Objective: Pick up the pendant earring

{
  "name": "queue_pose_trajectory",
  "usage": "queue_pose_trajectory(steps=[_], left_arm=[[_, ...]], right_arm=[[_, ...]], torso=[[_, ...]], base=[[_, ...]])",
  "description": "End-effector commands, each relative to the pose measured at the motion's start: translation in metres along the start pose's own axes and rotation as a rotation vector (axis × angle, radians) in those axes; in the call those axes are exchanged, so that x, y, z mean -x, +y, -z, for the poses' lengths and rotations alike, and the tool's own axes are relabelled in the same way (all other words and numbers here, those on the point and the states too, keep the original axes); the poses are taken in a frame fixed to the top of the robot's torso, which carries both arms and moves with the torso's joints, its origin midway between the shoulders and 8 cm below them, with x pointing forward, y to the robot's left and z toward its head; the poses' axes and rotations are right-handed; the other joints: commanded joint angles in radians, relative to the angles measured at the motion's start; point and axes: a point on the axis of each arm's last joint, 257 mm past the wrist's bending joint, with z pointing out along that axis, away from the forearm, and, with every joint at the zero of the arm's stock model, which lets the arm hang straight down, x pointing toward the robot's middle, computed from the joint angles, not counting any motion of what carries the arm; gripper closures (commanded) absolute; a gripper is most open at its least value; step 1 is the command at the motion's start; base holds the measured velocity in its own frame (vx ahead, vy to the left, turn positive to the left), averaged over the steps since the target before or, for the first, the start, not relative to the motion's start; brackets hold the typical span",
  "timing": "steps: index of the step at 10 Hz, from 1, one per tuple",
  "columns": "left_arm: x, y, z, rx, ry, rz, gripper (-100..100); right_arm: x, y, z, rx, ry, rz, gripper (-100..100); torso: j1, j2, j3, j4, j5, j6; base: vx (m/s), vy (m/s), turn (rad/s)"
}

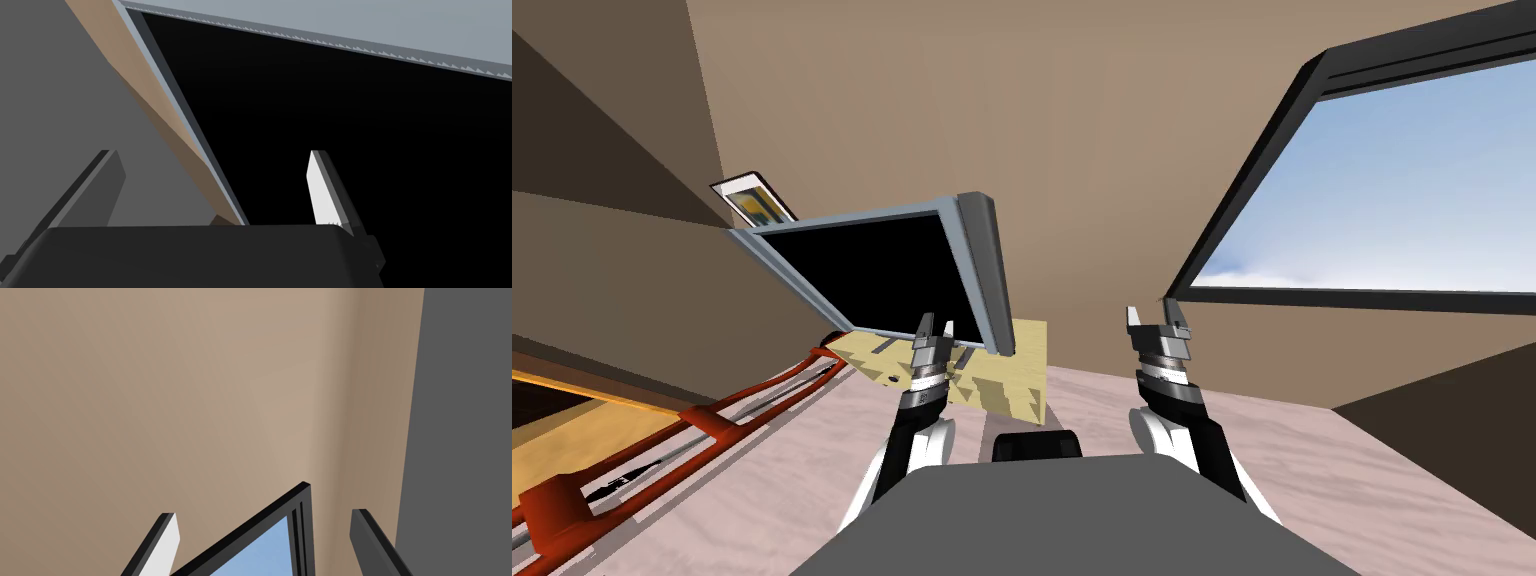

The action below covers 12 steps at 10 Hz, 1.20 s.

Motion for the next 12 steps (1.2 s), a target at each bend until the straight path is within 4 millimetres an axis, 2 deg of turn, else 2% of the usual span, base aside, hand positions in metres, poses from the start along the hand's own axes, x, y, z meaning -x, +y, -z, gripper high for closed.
queue_pose_trajectory(steps=[1, 4, 7, 9, 12], left_arm=[[-0.001, 0.003, 0.0, 0.009, 0.033, -0.022, -100], [0.004, 0.014, -0.001, 0.042, 0.087, -0.077, -100], [0.02, 0.033, -0.005, 0.1, 0.106, -0.139, -100], [0.037, 0.05, -0.008, 0.155, 0.099, -0.181, -100], [0.072, 0.084, -0.01, 0.262, 0.062, -0.243, -100]], right_arm=[[0.0, 0.0, 0.0, 0.0, 0.0, 0.0, 0], [0.0, 0.0, 0.0, 0.0, 0.0, 0.0, 0], [0.0, 0.0, 0.0, 0.0, 0.0, 0.0, 0], [0.0, 0.0, 0.0, 0.0, 0.0, 0.0, 0], [0.0, 0.0, 0.0, 0.0, 0.0, -0.001, 0]], torso=[[0.0, 0.0, 0.0, 0.0, 0.0, 0.0], [-0.008, 0.001, 0.0, 0.0, -0.002, 0.0], [-0.014, 0.0, 0.0, 0.0, -0.003, 0.0], [-0.015, -0.003, -0.002, -0.001, -0.003, 0.0], [-0.02, -0.001, -0.001, 0.0, -0.005, 0.0]], base=[[-0.003, -0.044, -0.018], [-0.008, -0.134, -0.023], [0.008, -0.211, -0.038], [0.036, -0.229, -0.043], [0.018, -0.305, -0.041]])
